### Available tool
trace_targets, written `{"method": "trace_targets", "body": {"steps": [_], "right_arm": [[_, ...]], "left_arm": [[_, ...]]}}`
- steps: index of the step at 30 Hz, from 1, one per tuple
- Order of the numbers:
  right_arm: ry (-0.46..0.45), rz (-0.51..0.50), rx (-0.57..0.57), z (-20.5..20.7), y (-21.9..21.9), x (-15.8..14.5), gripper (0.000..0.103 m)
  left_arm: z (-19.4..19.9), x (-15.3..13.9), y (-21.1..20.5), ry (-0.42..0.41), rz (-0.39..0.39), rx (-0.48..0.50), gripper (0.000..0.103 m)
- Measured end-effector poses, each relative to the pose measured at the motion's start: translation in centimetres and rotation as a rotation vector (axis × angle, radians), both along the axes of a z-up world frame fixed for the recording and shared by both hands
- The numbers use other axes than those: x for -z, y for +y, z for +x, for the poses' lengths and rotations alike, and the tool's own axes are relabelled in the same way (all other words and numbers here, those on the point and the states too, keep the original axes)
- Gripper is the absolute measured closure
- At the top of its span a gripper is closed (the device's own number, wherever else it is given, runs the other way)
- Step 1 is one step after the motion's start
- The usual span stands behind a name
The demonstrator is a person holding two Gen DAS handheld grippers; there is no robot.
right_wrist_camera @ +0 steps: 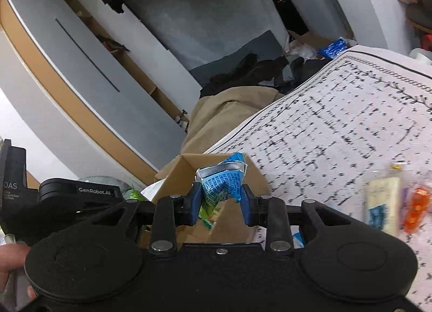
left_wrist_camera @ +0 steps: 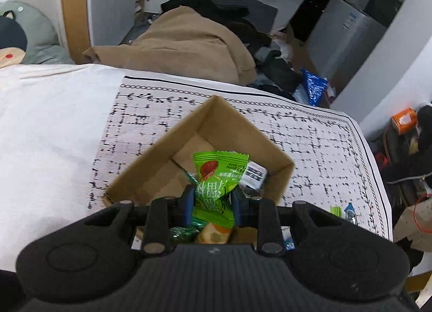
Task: Organize snacks
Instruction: 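Carry the green candy with the left tool while the right tool carries the blue packet to the box, then open the left tool over the box while the right tool releases the blue packet inside, then move both tools back over the white bar packet and orange candy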
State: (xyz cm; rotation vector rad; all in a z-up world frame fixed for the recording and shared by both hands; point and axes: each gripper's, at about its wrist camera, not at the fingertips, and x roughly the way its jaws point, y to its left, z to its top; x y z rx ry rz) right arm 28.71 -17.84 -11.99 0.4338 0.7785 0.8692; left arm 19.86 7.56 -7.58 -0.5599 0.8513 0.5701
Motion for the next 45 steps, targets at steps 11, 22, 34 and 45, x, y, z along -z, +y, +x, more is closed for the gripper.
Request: {"method": "trace_targets", "body": {"steps": [11,22,34,45], "right_arm": [[0.032,-0.066,-0.058,-1.3,5.7,-0.4,0.073],[0.057,-0.131,-0.023,-2.9,10.0,-1.9,0.066],[0.014,-0.186,0.112,-5.5,9.4,-4.7,0.02],[-0.026,-0.289,0.258,-8.4,3.8,-6.5,0.005]], "left_arm": [[-1.1,0.4,3.2,0.011,-0.08,-0.081,0.073],[-2.6,0.4,6.1,0.012,-0.163,-0.055,0.056],[-3.7,-0.8,8.1,-0.018,-0.201,0.098,0.02],[-5.0,-1.9,6.2,-0.058,-0.167,0.245,0.013]]}}
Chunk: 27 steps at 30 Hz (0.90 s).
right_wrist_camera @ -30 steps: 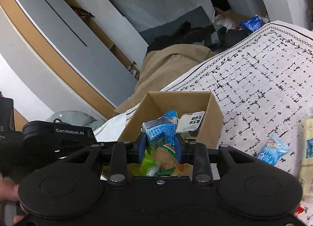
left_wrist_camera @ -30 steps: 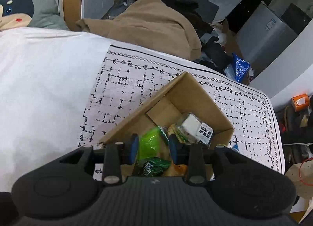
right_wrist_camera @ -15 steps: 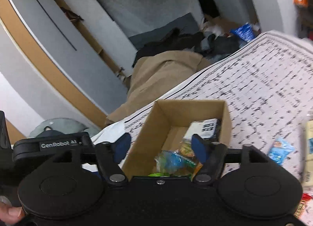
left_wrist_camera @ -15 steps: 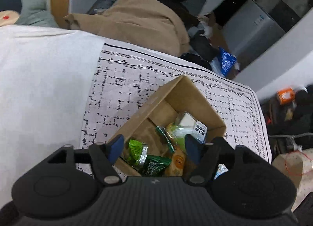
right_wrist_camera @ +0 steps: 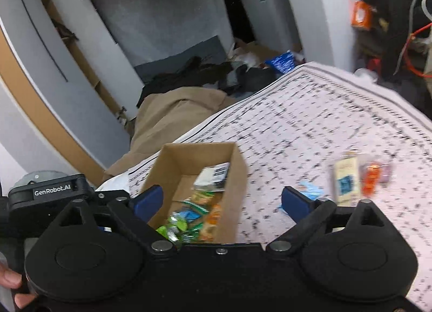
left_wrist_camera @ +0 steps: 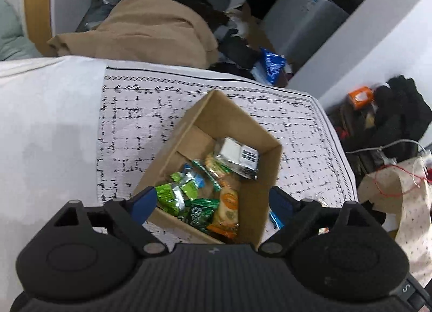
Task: Organize snacks
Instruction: 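Move both tools back over the white bar packet and orange candy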
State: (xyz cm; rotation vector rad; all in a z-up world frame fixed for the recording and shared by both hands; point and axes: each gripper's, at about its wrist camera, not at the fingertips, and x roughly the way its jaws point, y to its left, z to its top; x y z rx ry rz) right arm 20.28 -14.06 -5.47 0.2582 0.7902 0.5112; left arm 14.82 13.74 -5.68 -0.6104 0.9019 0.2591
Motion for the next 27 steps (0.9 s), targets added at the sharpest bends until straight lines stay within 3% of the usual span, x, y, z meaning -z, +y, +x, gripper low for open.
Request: {"method": "trace_targets", "body": {"steps": [7,17,27], "right_arm": [[-0.004,0.01,0.084,0.2,-5.0,-0.1,0.003],[-0.003,0.029,0.166,0.7,-10.9,1.4,0.0],[0.012,0.093,0.235,1.8,-15.3,3.7,0.0]], "left_arm": [[-0.3,-1.2,-2.4,-0.053,0.037,0.071,0.0],[0.8,-1.7,-6.4,-0.102,0.066,0.129,0.0],[2.8,-0.6,-11.1,-0.073,0.072,0.185,0.0]]}}
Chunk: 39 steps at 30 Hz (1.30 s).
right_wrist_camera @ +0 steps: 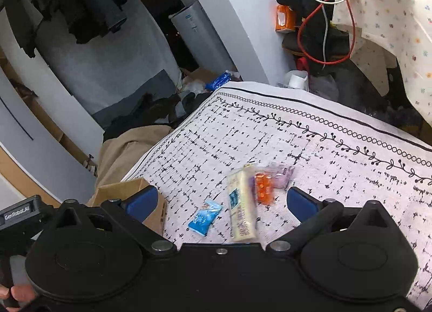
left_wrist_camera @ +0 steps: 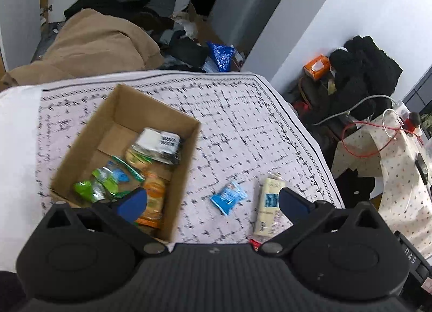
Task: Organize snacks
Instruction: 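Move both tools back over the white bar packet and orange candy, then grasp the white bar packet with the left tool while the right tool grasps the orange candy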
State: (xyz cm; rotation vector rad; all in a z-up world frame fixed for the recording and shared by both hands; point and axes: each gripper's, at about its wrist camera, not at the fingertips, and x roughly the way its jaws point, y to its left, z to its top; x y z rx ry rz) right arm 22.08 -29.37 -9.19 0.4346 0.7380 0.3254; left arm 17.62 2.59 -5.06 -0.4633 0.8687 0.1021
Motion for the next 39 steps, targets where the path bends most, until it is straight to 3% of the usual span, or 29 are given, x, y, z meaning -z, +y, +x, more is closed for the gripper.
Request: {"method": "trace_targets", "body": {"steps": [11,19,24,29,35,39], "right_arm": [[0.022,0.075,0.019,1.5,-2.9,2.6,0.003],[0.069,0.134,0.017,3.1,-4.1,5.0,0.028],[0.093,0.165,0.015,4.3,-4.1,6.1,0.036],[0.091,0.186,0.026,5.2,-4.5,6.3,0.036],[0.123,0.189,0.056,6.1,-5.0,7.5,0.036],[0.151,0.176,0.061,6.8,-4.6,8.3,0.053]], "left_arm": [[2.2,2.0,-4.6,0.014,0.008,0.043,0.0],[4.2,4.6,-7.6,0.043,0.021,0.073,0.002],[5.4,6.2,-9.0,0.06,0.022,0.094,0.007],[6.9,7.9,-10.3,0.09,0.012,0.108,0.015],[8.4,9.9,-11.5,0.117,0.005,0.117,0.015],[9.2,11.4,-12.2,0.142,-0.004,0.121,0.015]]}}
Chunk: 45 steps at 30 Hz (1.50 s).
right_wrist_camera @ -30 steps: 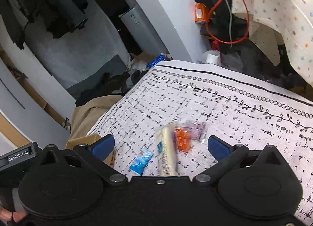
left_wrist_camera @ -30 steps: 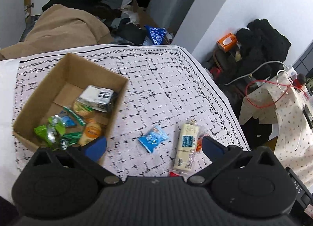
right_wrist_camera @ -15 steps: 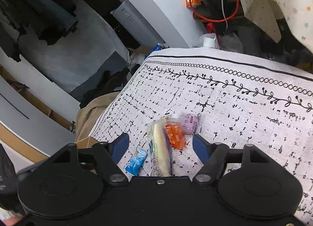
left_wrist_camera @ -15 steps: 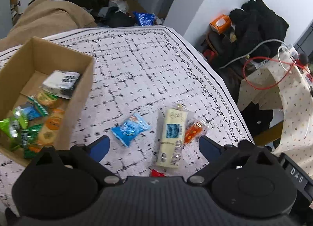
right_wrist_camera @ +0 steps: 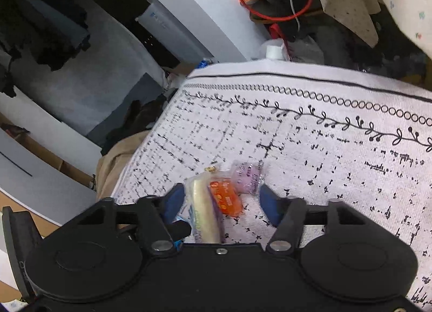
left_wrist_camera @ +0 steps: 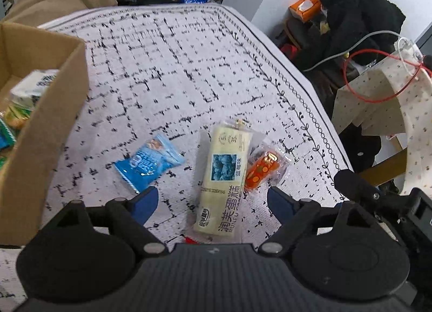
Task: Organize snacks
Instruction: 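Grasp the white bar packet with the left tool while the right tool grasps the orange candy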
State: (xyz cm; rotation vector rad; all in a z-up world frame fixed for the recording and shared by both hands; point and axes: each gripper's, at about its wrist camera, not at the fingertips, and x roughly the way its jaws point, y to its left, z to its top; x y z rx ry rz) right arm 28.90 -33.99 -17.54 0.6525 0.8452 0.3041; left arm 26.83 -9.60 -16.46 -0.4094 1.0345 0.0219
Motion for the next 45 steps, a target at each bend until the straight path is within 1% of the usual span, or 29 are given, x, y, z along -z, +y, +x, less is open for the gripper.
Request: {"method": "trace_targets", "body": {"steps": [1,4,5,8,12,14,16,17,18,22,30,32,33,36,37,39,45], "right_arm": [[0.009,0.004,-0.004,0.2,0.1,0.4,0.056],[0.02,0.014,-0.018,0.7,0.4,1.2,0.06],[0.018,0.019,-0.024,0.8,0.5,1.3,0.06],[0.018,0.047,-0.039,1.2,0.8,1.8,0.061],[0.034,0.053,-0.047,1.6,1.3,2.4,0.061],[0.039,0.057,-0.046,1.9,1.6,2.7,0.061],[0.041,0.059,-0.046,2.1,1.9,3.0,0.061],[0.045,0.06,-0.042,2.3,2.0,3.2,0.06],[0.052,0.06,-0.036,2.5,2.2,3.5,0.06],[0.078,0.059,-0.018,3.0,2.4,4.6,0.06],[0.094,0.021,-0.034,3.7,3.9,5.8,0.061],[0.094,0.004,-0.049,3.5,4.2,5.9,0.082],[0.103,0.002,-0.064,3.5,4.4,5.8,0.091],[0.09,-0.014,-0.091,3.1,4.9,5.3,0.096],[0.077,-0.008,-0.094,2.9,5.0,5.0,0.1],[0.063,0.007,-0.102,2.8,4.8,4.7,0.103],[0.03,0.031,-0.121,2.2,4.5,3.5,0.103]], "left_arm": [[0.2,0.3,-0.1,0.005,-0.001,0.0,0.015],[0.7,1.2,-0.3,0.013,-0.008,-0.001,0.016],[0.9,1.5,-0.4,0.017,-0.007,-0.001,0.02],[1.5,2.3,-0.5,0.034,-0.022,0.001,0.026],[2.1,3.4,-0.5,0.055,-0.03,0.002,0.032],[2.3,3.9,-0.5,0.066,-0.039,0.005,0.044],[2.5,4.5,-0.3,0.074,-0.05,0.004,0.052],[2.5,4.5,-0.2,0.071,-0.053,-0.001,0.062],[2.5,4.4,-0.2,0.067,-0.052,-0.005,0.066],[2.3,3.9,0.5,0.074,-0.042,-0.051,0.068],[2.2,2.7,1.8,0.077,-0.027,-0.071,0.068],[2.1,2.4,1.9,0.069,-0.026,-0.07,0.068],[2.0,2.3,1.9,0.068,-0.023,-0.069,0.068],[1.8,2.2,1.9,0.08,-0.014,-0.07,0.068],[1.6,2.1,2.0,0.084,-0.011,-0.072,0.068],[1.3,1.7,2.1,0.085,-0.002,-0.076,0.068],[0.2,-0.1,2.6,0.052,0.023,-0.09,0.068]]}}
